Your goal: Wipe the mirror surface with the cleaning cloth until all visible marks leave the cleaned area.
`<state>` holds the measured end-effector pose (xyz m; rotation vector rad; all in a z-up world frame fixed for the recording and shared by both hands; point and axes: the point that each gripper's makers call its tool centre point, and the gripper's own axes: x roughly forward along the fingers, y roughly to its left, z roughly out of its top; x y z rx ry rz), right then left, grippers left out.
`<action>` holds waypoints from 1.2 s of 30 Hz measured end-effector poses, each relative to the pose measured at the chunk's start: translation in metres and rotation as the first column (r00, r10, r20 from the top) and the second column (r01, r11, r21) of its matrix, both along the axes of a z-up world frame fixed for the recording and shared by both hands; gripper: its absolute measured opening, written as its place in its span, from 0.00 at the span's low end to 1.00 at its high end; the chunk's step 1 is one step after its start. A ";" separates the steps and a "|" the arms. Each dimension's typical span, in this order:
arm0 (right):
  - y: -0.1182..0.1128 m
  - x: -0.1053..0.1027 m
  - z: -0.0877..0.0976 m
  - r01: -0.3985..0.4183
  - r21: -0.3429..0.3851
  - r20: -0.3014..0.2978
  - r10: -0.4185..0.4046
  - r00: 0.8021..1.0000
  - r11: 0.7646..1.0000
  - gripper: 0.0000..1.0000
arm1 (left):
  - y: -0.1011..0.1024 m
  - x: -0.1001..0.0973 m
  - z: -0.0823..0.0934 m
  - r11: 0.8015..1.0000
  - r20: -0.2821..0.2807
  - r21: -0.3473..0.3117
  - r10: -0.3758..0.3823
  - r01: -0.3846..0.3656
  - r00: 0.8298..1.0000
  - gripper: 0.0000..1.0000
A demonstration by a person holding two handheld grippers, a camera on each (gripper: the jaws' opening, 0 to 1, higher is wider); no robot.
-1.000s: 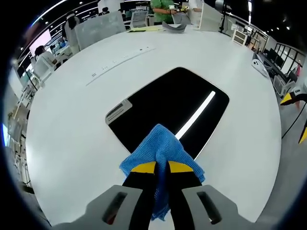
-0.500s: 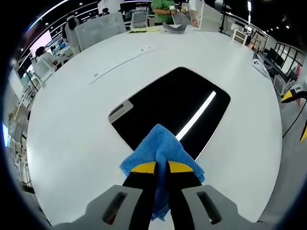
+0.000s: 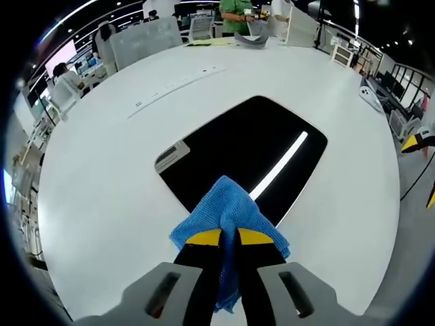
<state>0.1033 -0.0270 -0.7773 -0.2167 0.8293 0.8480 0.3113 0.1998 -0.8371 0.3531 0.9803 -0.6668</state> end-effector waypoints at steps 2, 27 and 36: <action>-0.001 -0.002 -0.001 -0.001 0.002 -0.002 0.001 1.000 1.000 0.73 | 0.000 -0.001 0.000 1.000 0.010 -0.001 0.011 -0.011 1.000 0.06; -0.012 -0.007 0.003 -0.046 0.038 0.046 0.044 0.998 0.998 0.77 | -0.001 -0.006 0.001 0.997 0.025 -0.011 0.071 -0.070 0.997 0.06; -0.004 0.017 0.019 0.033 0.073 0.128 -0.042 0.991 0.997 0.85 | -0.001 -0.007 0.001 0.999 0.028 -0.014 0.037 -0.037 0.999 0.06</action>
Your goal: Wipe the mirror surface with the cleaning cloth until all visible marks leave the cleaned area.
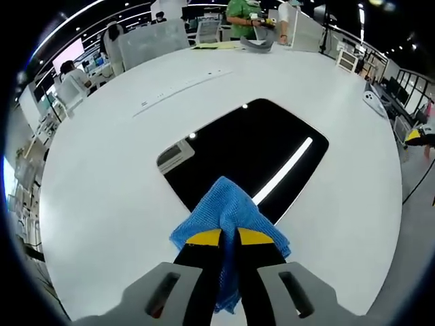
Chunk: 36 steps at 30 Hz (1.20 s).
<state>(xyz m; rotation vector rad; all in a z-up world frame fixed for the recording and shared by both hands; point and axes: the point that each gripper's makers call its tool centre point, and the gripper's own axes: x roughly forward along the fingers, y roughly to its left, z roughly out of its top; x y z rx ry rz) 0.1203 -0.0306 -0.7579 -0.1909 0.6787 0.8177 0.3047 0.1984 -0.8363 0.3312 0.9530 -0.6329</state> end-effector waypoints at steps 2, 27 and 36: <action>-0.001 0.003 0.002 0.014 -0.008 0.008 -0.014 1.000 1.000 0.87 | 0.000 0.000 0.000 1.000 0.008 0.003 -0.007 0.007 1.000 0.06; 0.010 -0.002 -0.006 0.061 -0.009 -0.019 -0.061 0.998 0.998 0.86 | 0.001 0.007 0.000 1.000 0.012 -0.024 -0.005 0.006 1.000 0.06; 0.011 0.001 -0.004 0.060 -0.010 -0.013 -0.060 0.998 0.998 0.85 | 0.001 0.011 0.000 1.000 0.014 -0.028 -0.005 0.006 1.000 0.06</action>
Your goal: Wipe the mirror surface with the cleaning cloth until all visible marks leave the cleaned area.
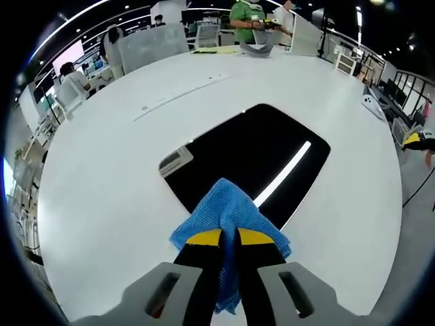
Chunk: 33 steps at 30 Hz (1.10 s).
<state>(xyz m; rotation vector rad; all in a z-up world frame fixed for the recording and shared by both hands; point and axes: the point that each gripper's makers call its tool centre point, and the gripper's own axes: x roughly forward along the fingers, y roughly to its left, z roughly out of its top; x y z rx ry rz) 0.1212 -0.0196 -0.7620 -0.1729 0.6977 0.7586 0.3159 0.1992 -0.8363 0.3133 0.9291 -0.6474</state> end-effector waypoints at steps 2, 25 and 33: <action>0.000 0.001 0.000 0.001 0.000 0.000 -0.001 1.000 1.000 0.85 | 0.000 0.001 0.000 1.000 0.001 0.000 -0.001 0.001 1.000 0.06; -0.004 -0.007 -0.007 0.005 -0.019 -0.034 -0.006 0.999 1.000 0.84 | 0.001 0.009 0.000 1.000 0.008 0.004 0.009 -0.009 1.000 0.06; -0.004 -0.007 -0.009 0.012 -0.018 -0.038 -0.012 0.999 1.000 0.84 | 0.001 0.013 0.000 1.000 0.011 0.002 0.013 -0.013 1.000 0.06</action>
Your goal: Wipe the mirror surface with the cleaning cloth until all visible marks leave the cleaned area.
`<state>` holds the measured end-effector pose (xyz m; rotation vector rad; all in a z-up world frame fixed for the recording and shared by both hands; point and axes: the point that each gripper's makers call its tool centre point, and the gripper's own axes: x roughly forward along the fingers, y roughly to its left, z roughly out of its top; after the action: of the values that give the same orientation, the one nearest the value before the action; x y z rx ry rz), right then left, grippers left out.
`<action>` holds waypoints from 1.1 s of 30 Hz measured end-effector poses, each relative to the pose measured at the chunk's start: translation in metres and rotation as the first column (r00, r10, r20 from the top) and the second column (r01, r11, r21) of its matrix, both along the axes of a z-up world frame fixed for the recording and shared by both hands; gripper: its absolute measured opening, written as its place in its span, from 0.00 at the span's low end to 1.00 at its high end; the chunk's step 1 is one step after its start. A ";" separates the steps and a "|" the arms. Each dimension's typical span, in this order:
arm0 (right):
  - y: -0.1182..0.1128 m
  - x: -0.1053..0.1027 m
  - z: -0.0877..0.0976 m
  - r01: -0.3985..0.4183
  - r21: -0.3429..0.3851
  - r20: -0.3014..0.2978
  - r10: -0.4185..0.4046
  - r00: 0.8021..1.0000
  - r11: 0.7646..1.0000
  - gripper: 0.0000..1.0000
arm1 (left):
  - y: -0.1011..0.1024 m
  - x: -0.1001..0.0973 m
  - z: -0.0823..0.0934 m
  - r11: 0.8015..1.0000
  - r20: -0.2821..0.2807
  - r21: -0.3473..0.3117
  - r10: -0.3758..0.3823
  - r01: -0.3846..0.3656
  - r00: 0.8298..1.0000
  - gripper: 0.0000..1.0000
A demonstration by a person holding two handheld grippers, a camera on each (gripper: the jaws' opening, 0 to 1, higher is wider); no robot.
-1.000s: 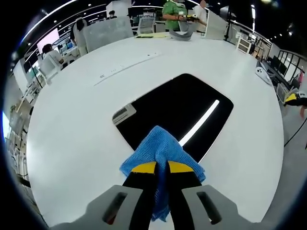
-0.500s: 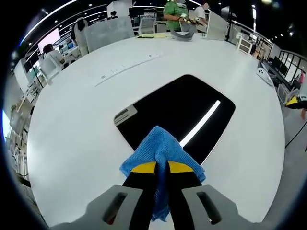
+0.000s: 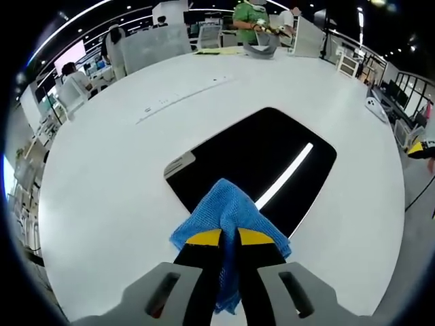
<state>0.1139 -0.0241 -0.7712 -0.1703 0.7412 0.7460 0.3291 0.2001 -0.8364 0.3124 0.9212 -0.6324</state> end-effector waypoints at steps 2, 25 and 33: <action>0.000 0.000 0.000 -0.002 -0.002 0.001 0.002 1.000 1.000 0.84 | 0.000 0.002 0.000 1.000 0.002 -0.002 0.004 -0.004 1.000 0.06; -0.001 0.007 -0.003 0.001 -0.005 -0.007 -0.001 1.000 1.000 0.83 | 0.002 0.018 0.000 1.000 0.009 -0.012 0.016 -0.016 1.000 0.06; 0.000 0.009 -0.005 0.002 0.003 -0.022 -0.002 1.000 1.000 0.83 | 0.002 0.023 0.000 1.000 0.010 -0.013 0.016 -0.015 1.000 0.06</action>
<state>0.1224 -0.0240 -0.7759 -0.1583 0.7606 0.7478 0.3525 0.2020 -0.8366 0.2963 0.9089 -0.6218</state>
